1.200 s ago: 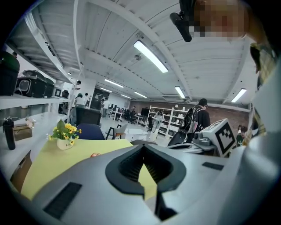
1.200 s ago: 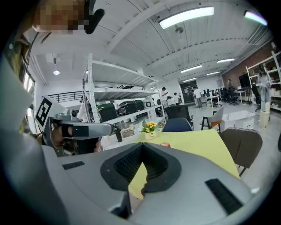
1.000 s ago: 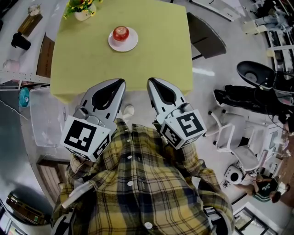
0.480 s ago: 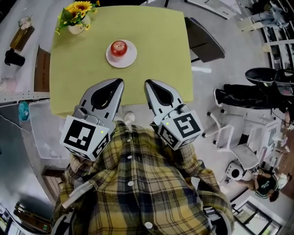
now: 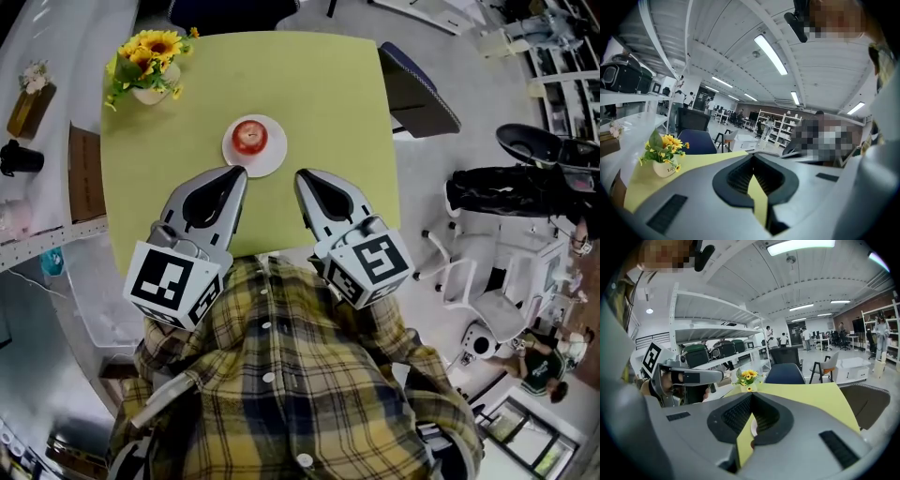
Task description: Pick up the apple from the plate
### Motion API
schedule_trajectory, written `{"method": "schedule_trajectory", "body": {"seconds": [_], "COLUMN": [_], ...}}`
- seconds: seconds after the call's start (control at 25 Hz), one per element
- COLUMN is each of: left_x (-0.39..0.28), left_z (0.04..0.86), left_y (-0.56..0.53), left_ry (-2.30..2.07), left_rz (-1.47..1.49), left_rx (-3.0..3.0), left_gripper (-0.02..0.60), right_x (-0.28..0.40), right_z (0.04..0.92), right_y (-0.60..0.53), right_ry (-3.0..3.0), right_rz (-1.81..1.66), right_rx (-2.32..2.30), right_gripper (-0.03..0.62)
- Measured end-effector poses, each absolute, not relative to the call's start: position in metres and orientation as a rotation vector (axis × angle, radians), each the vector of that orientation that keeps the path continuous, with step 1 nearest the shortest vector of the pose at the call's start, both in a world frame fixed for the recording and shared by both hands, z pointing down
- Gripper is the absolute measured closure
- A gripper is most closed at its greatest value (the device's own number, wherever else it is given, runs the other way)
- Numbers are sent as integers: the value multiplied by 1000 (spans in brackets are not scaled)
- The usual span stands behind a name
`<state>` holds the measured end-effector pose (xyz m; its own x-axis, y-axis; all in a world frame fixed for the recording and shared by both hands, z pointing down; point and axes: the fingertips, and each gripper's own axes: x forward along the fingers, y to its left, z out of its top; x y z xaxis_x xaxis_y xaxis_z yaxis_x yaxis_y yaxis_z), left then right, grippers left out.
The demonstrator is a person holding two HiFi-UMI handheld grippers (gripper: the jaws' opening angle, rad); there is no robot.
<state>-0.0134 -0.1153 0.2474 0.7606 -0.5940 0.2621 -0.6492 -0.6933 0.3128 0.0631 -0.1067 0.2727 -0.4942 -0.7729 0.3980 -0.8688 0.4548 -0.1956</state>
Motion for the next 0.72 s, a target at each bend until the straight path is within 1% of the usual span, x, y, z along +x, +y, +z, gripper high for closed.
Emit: {"method": "schedule_trajectory", "body": {"seconds": [0.48, 0.72], "left_x": [-23, -14], "left_z": [278, 286], "left_y": [-148, -145], "left_ry": [-804, -785], "left_rz": [293, 306], "left_rx": [2569, 2549], "left_gripper": [574, 574], "right_x": [44, 50], "right_z": [297, 306], "right_y": [-144, -142], "right_ry": [-2386, -2359], "right_rz": [600, 622], "right_rx": [1462, 1445], "right_gripper": [597, 597]}}
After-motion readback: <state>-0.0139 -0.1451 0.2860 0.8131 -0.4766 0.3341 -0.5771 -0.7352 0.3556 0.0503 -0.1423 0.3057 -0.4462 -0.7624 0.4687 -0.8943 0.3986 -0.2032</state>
